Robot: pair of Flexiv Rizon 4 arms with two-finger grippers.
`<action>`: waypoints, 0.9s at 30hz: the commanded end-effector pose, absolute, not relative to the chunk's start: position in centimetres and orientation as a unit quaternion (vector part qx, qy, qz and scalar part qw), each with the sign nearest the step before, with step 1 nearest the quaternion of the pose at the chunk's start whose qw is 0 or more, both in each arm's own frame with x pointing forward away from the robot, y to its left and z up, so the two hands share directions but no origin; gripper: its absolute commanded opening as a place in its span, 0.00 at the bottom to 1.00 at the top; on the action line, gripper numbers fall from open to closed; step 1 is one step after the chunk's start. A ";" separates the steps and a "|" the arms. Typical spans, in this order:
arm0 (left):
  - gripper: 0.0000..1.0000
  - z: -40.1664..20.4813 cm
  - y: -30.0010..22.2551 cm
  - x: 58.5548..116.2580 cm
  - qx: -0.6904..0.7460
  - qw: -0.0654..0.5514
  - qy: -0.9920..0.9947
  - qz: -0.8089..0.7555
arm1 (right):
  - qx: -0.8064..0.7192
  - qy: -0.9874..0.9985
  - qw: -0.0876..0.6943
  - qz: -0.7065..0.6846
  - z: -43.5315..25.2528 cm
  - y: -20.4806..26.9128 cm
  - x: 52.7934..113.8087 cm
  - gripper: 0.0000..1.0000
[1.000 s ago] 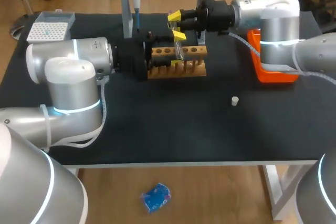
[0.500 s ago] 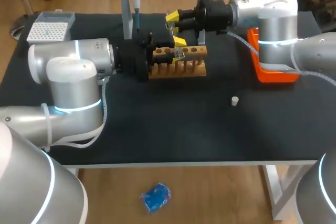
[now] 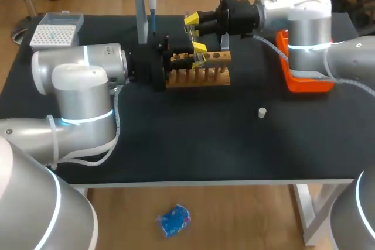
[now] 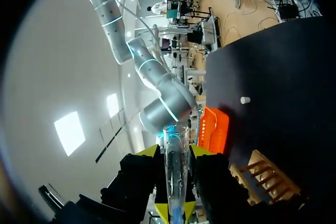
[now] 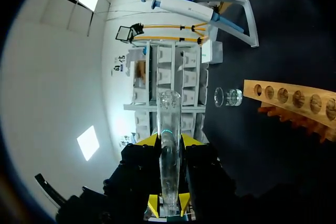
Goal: Invert the test tube, pick up the pipette, mount the tip to pipette, aspirate from beaker and dispense into the tube, eject the tip, return the pipette, and cap with the stopper.
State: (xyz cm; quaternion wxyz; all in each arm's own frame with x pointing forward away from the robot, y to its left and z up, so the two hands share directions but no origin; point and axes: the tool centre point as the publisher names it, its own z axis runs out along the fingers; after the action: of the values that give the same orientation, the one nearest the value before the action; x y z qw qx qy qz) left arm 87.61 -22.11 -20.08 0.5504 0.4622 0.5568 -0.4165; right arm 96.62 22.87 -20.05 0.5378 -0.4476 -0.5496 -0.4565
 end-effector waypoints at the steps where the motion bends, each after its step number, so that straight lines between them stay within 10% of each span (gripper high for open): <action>1: 0.33 -20.2 -22.2 87.5 0.459 0.555 0.556 -0.414 | -0.446 -0.552 0.539 -0.453 -20.0 22.8 96.8 0.00; 7: 0.00 -20.2 -22.1 87.6 0.459 0.554 0.557 -0.414 | -0.445 -0.553 0.539 -0.453 -20.0 22.8 96.8 0.00; 14: 0.00 -20.2 -22.1 87.6 0.460 0.554 0.556 -0.414 | -0.448 -0.552 0.543 -0.447 -19.9 22.8 96.8 0.00; 15: 0.00 -20.1 -22.1 87.6 0.460 0.554 0.556 -0.414 | -0.453 -0.548 0.544 -0.446 -19.9 22.8 96.8 0.27; 16: 0.00 -20.0 -22.1 87.6 0.459 0.556 0.555 -0.415 | -0.455 -0.546 0.545 -0.444 -19.9 22.7 96.8 1.00; 27: 0.00 -18.5 -20.1 88.2 0.424 0.552 0.579 -0.425 | -0.436 -0.586 0.460 -0.504 -19.0 19.9 97.5 1.00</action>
State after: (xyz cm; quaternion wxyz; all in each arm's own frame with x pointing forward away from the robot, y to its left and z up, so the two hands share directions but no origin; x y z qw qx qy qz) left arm 88.53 -20.72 -19.06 0.5568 0.4249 0.5752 -0.4226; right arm 98.31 21.00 -20.01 0.4885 -0.4389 -0.5729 -0.4905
